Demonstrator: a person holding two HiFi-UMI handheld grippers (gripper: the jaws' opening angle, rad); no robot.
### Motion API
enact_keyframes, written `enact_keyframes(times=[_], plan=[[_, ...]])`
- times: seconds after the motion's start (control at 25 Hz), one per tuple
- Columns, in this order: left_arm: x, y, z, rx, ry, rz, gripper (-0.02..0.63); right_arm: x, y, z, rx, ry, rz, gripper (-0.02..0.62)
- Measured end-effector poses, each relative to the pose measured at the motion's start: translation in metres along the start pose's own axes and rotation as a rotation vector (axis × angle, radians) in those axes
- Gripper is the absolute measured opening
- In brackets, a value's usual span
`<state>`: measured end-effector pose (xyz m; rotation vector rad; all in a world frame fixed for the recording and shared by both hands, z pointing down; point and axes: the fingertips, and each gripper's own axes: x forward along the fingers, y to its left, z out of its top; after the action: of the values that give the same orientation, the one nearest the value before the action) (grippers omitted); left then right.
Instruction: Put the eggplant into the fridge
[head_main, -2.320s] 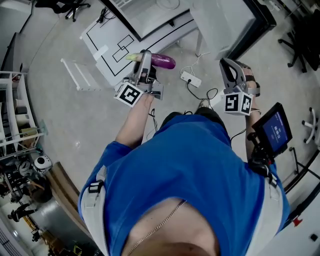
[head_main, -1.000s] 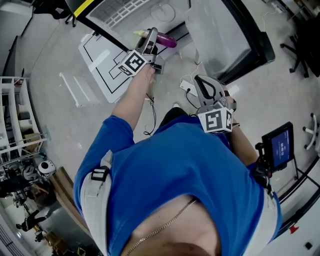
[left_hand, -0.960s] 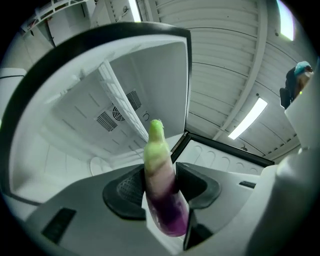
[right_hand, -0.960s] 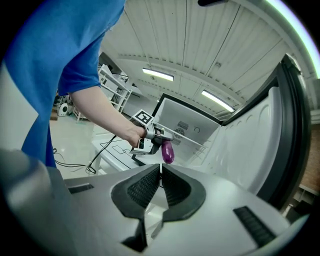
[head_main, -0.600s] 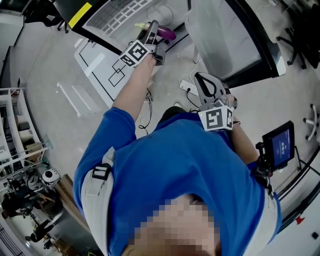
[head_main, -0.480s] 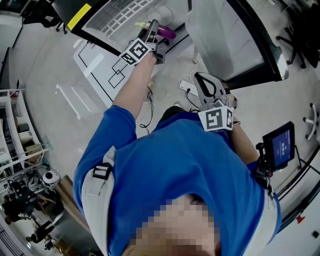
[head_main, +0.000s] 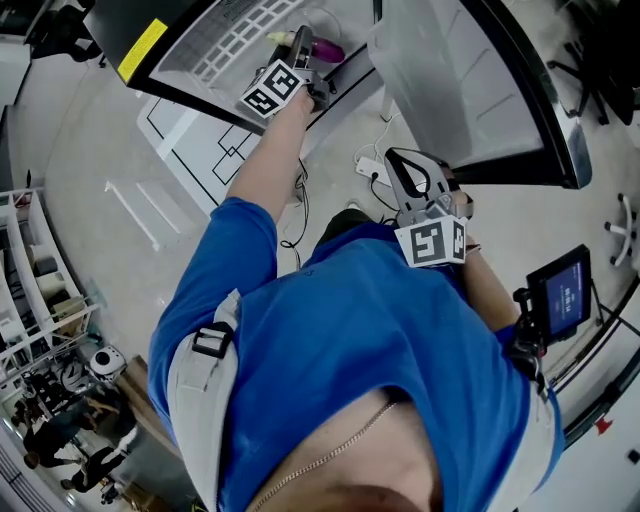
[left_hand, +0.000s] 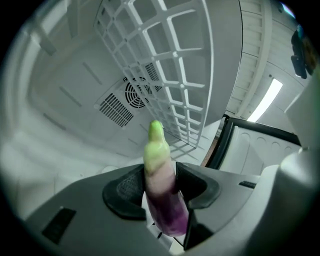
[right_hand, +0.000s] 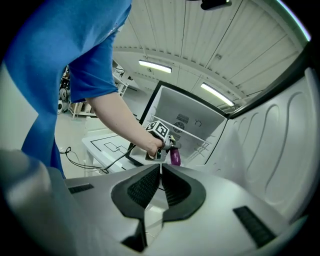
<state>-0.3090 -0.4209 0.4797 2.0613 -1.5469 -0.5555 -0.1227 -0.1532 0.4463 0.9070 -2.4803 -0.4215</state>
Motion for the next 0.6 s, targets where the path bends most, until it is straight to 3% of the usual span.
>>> enact_keyframes(times=[0.32, 0.6], plan=[[0.016, 0.029, -0.003, -0.062, -0.027, 0.064, 0.19, 0.003, 0.001, -0.003, -0.011, 0.026, 0.015, 0.018], [0.035, 0.048, 0.001, -0.065, -0.023, 0.106, 0.19, 0.006, 0.0, -0.001, -0.005, 0.035, 0.033, 0.018]])
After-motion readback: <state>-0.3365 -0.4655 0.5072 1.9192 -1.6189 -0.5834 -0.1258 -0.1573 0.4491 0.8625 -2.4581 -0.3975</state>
